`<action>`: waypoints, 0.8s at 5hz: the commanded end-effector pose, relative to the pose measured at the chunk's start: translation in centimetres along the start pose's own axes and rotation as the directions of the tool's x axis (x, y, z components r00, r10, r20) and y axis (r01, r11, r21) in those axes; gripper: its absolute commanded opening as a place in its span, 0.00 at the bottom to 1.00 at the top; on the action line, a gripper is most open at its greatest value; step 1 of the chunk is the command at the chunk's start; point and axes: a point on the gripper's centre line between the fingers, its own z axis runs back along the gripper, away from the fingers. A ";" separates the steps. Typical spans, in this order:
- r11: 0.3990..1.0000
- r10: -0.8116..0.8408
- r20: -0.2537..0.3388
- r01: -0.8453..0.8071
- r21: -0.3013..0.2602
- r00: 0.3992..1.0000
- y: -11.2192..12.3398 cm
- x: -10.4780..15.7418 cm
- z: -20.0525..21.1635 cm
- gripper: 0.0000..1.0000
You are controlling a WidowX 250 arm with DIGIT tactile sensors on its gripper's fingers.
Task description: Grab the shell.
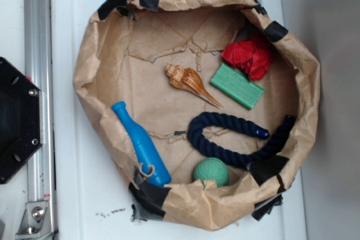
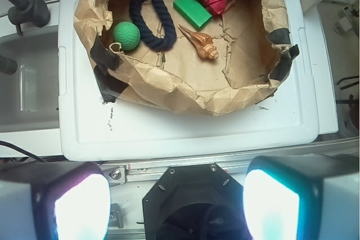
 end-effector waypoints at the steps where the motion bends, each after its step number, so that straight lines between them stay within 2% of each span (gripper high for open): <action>1: 1.000 0.000 0.000 0.000 0.000 1.000 0.0 0.0 0.0 1.00; 2: 0.998 -0.053 0.071 0.050 0.040 0.996 1.5 3.4 -1.9 1.00; 3: 0.977 -0.203 0.126 0.192 0.090 0.971 2.2 6.8 -3.5 1.00; 4: 0.951 -0.299 0.116 0.286 0.115 0.947 3.4 9.1 -6.9 1.00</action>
